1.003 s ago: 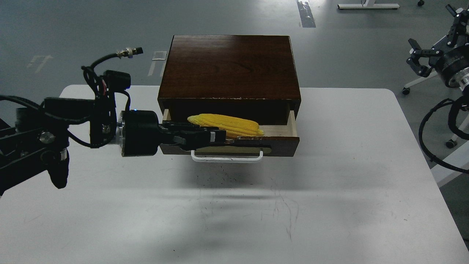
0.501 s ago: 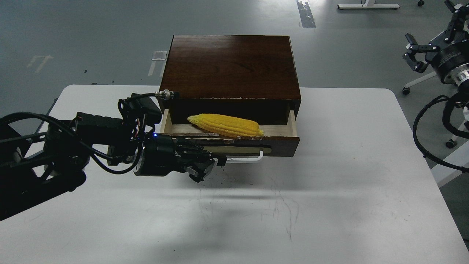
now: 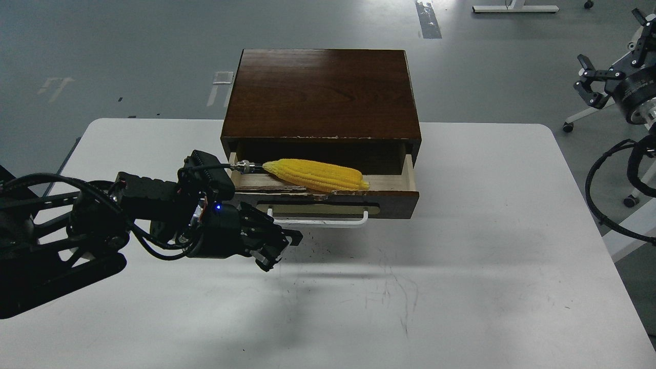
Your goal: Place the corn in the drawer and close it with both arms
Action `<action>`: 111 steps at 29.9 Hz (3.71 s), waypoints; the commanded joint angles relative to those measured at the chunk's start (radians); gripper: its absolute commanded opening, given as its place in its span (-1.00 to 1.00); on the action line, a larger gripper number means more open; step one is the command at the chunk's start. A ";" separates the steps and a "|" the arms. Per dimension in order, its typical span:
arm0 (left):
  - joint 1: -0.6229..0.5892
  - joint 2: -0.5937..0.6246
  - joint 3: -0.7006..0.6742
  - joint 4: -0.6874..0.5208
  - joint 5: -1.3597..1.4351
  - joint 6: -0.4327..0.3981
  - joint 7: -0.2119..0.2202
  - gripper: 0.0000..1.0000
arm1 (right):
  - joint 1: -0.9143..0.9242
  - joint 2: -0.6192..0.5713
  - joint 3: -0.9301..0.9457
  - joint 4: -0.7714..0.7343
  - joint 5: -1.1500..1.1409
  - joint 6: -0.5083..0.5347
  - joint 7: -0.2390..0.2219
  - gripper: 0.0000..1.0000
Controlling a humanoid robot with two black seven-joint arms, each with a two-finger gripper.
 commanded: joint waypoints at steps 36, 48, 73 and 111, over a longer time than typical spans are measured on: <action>-0.052 -0.040 -0.010 0.162 0.010 0.000 -0.007 -1.00 | -0.005 0.002 -0.014 -0.004 -0.001 0.001 -0.004 1.00; -0.058 -0.054 -0.016 0.211 0.005 0.000 -0.008 -1.00 | -0.005 0.002 -0.014 -0.002 -0.001 0.001 -0.004 1.00; -0.098 -0.123 -0.016 0.351 -0.035 0.000 -0.007 -1.00 | -0.014 0.000 -0.015 -0.004 -0.001 0.001 -0.001 1.00; -0.155 -0.120 -0.030 0.376 -0.295 0.000 -0.053 -1.00 | -0.031 -0.004 -0.015 -0.005 -0.001 0.008 0.002 1.00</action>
